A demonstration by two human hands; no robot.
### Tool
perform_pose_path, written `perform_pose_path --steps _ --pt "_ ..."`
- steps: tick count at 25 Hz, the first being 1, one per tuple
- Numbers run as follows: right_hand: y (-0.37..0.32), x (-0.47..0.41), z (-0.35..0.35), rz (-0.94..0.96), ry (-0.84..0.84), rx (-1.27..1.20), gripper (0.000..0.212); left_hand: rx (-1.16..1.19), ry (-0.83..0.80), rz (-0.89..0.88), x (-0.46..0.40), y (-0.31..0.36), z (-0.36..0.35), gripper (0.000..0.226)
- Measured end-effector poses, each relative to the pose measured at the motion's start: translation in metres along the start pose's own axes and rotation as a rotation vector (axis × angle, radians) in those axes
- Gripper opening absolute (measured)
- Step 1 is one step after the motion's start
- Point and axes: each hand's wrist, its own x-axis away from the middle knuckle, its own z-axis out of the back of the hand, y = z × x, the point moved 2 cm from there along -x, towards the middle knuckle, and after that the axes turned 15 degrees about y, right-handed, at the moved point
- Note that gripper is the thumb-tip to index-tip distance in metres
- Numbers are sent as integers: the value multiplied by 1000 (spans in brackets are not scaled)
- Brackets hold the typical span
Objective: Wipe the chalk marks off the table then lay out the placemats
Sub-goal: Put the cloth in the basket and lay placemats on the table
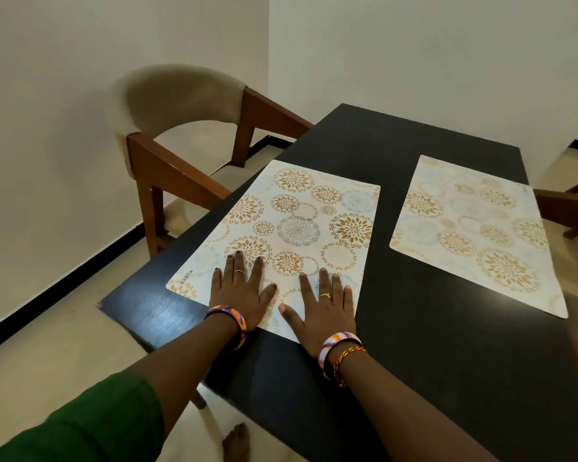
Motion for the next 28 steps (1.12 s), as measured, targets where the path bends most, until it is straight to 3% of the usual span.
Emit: perform_pose_path --steps 6,13,15,18,28 --pt "11 -93 -10 -89 26 37 113 21 2 -71 -105 7 -11 68" --pt "39 -182 -17 -188 40 71 98 32 -4 -170 -207 32 -22 67" --pt "50 -202 -18 -202 34 92 86 35 -1 -186 -228 40 -25 67" --pt "62 -226 -21 -205 31 111 75 44 5 -193 -253 49 -29 67" --pt "71 -246 -28 -211 50 103 82 151 75 -150 -268 53 -30 67"
